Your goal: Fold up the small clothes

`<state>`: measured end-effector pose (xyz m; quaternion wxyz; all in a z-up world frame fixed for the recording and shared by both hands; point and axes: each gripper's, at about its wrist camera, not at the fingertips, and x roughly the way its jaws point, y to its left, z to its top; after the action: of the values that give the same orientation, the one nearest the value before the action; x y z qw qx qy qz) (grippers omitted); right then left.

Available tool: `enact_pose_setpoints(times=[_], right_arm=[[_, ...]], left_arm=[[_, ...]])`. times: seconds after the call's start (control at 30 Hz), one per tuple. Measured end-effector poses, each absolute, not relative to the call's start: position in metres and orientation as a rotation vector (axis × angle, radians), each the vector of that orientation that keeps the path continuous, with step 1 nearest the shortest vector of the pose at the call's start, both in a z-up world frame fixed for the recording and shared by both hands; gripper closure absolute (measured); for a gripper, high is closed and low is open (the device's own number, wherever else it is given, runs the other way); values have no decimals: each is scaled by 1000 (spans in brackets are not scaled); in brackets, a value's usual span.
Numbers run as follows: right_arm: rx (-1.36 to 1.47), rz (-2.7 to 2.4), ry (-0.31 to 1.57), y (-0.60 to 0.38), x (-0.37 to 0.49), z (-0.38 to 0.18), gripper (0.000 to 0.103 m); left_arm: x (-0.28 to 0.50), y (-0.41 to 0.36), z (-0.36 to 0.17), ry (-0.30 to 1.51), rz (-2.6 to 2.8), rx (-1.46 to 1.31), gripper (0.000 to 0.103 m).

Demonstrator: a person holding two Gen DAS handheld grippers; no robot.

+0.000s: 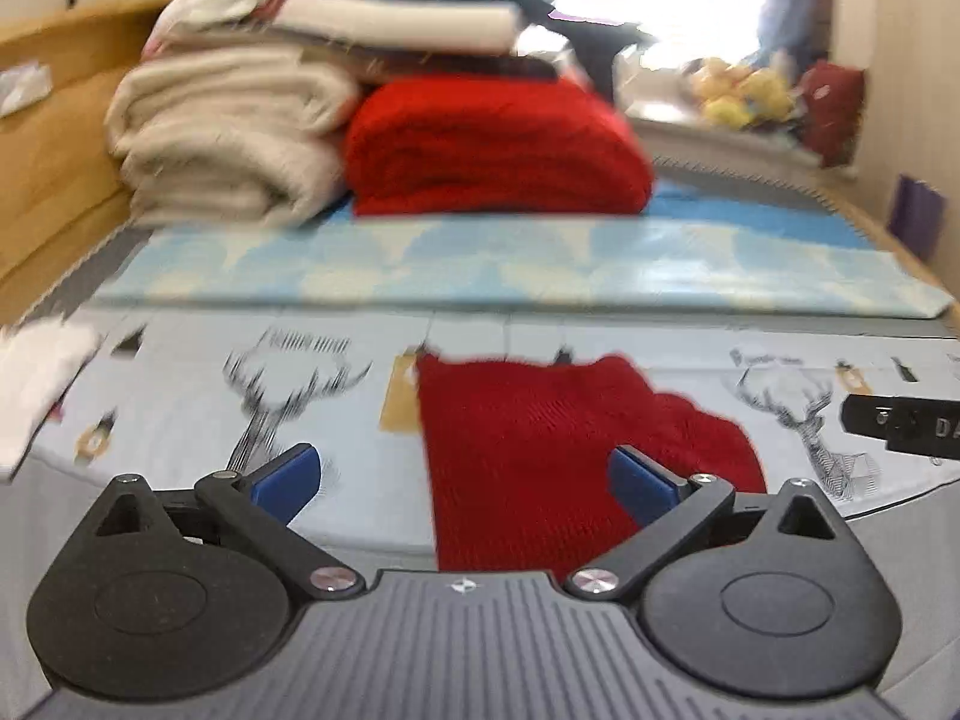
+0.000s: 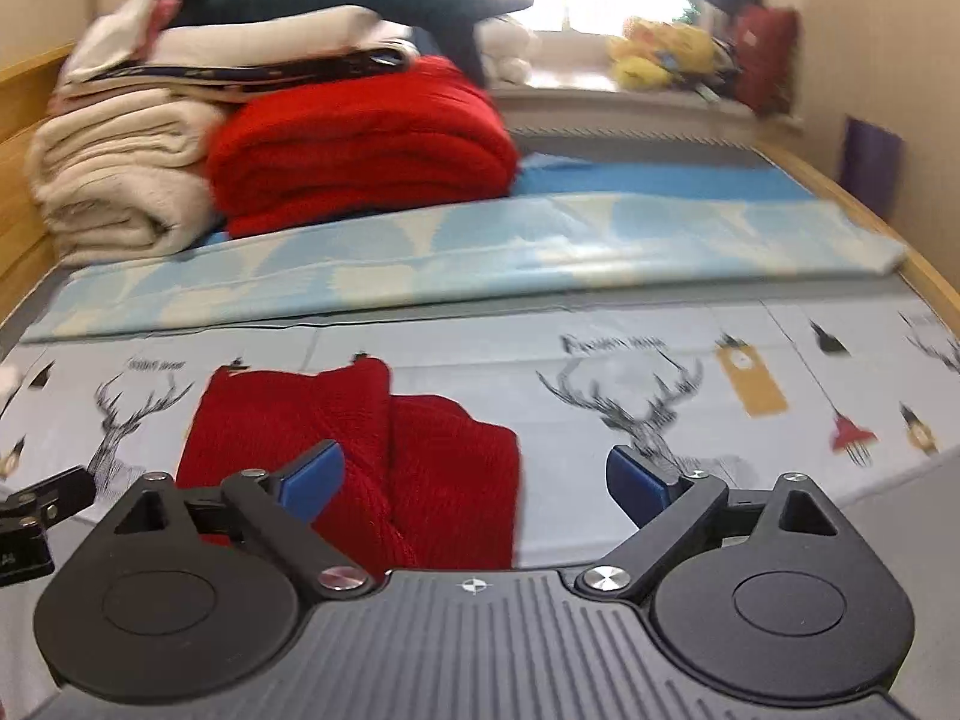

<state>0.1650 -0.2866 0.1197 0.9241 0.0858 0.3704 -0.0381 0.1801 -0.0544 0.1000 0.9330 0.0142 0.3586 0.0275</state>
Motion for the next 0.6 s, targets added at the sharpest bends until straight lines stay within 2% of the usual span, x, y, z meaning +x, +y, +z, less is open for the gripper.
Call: enact_pose_setpoints(times=[0.13, 0.27, 0.6], right_arm=[[215, -83, 736, -285, 146, 109, 7], [135, -66, 838, -278, 140, 82, 7], [75, 6, 839, -262, 155, 90, 7]], left_arm=[[162, -56, 83, 798, 133, -59, 0], [170, -61, 49, 989, 95, -114, 1], [175, -72, 57, 958, 63, -80, 1]])
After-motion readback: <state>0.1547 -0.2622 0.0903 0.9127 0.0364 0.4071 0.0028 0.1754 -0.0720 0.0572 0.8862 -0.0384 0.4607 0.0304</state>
